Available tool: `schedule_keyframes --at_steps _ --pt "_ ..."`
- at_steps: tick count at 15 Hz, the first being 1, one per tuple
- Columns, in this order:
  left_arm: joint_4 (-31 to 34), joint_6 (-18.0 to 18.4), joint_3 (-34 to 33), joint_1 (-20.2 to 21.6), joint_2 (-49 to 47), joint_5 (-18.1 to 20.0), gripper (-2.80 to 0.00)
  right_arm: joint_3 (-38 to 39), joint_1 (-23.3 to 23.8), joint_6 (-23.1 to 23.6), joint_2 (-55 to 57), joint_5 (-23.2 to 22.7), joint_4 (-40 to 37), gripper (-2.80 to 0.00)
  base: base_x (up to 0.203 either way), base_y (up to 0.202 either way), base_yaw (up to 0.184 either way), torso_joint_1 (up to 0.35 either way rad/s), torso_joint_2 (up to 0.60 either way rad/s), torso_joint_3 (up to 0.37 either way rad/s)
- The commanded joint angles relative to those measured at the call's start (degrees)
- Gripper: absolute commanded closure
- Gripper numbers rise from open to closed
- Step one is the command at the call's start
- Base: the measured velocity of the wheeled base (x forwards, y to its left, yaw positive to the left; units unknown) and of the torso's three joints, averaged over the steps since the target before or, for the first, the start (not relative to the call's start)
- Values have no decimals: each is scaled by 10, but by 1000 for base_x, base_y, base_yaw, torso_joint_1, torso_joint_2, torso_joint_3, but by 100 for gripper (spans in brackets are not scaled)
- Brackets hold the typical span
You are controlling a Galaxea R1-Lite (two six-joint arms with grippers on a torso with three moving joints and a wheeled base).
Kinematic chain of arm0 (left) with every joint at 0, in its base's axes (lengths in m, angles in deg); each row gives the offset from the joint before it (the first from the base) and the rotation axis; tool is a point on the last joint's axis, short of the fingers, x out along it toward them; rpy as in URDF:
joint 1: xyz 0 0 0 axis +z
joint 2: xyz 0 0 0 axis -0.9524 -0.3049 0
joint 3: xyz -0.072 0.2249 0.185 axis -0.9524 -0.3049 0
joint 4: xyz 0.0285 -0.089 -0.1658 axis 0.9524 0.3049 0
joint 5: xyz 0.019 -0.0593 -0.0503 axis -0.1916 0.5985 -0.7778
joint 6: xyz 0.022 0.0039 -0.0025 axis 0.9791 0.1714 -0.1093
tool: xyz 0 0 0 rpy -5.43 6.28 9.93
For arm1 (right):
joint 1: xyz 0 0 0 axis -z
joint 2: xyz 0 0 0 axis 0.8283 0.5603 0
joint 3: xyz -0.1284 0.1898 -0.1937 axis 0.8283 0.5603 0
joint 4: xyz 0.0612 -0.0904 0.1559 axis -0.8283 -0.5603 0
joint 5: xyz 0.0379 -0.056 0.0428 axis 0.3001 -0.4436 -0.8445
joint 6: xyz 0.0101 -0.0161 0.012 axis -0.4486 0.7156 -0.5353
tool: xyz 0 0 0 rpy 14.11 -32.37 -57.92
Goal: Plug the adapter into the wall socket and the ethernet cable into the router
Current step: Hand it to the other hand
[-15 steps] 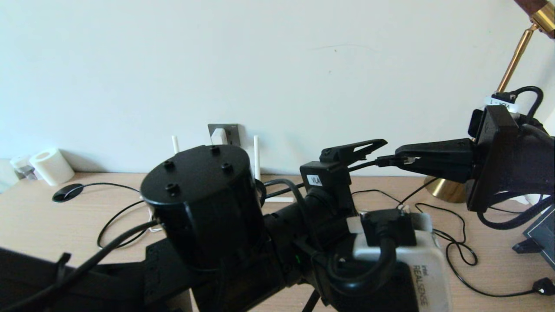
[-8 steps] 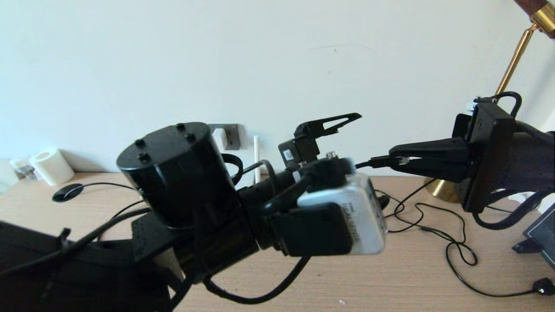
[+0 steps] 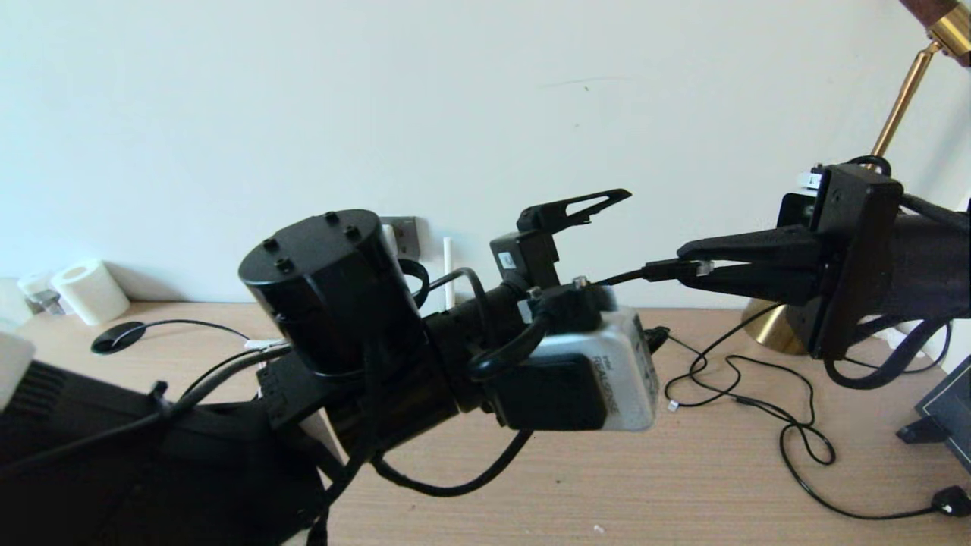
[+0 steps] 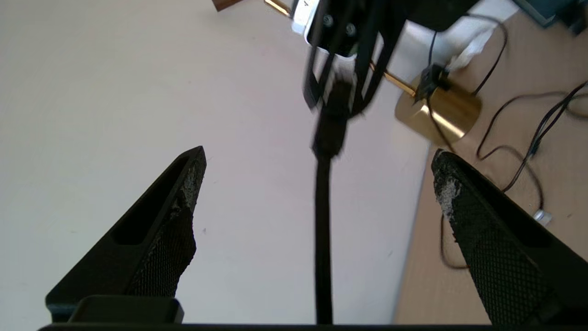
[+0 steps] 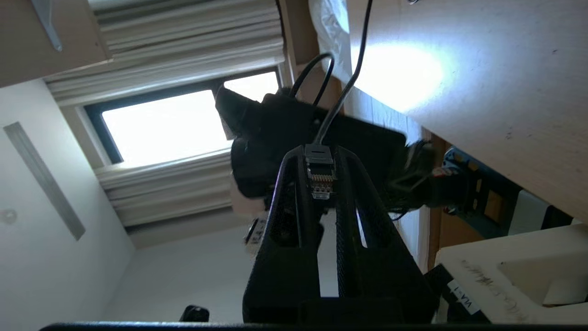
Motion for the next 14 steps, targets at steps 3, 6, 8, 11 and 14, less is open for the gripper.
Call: schedule_keyframes --at_steps 3,6,8,11,14 --pt "-5 25 -4 4 3 1 -280 -8 -1 -7 12 -8 -10 0 0 0 0 0 0 0" --pt "-16 49 -6 5 7 4 -280 -8 -1 -3 20 -8 -22 0 0 0 0 0 0 0" --pt "-17 50 -5 5 7 9 -280 -8 -1 -2 22 -8 -21 0 0 0 0 0 0 0" --pt "-16 48 -19 4 10 18 -280 -13 -1 -2 27 -8 -20 0 0 0 0 0 0 0" --pt "-16 50 -22 4 9 18 -280 -17 -1 -2 30 -8 -20 0 0 0 0 0 0 0"
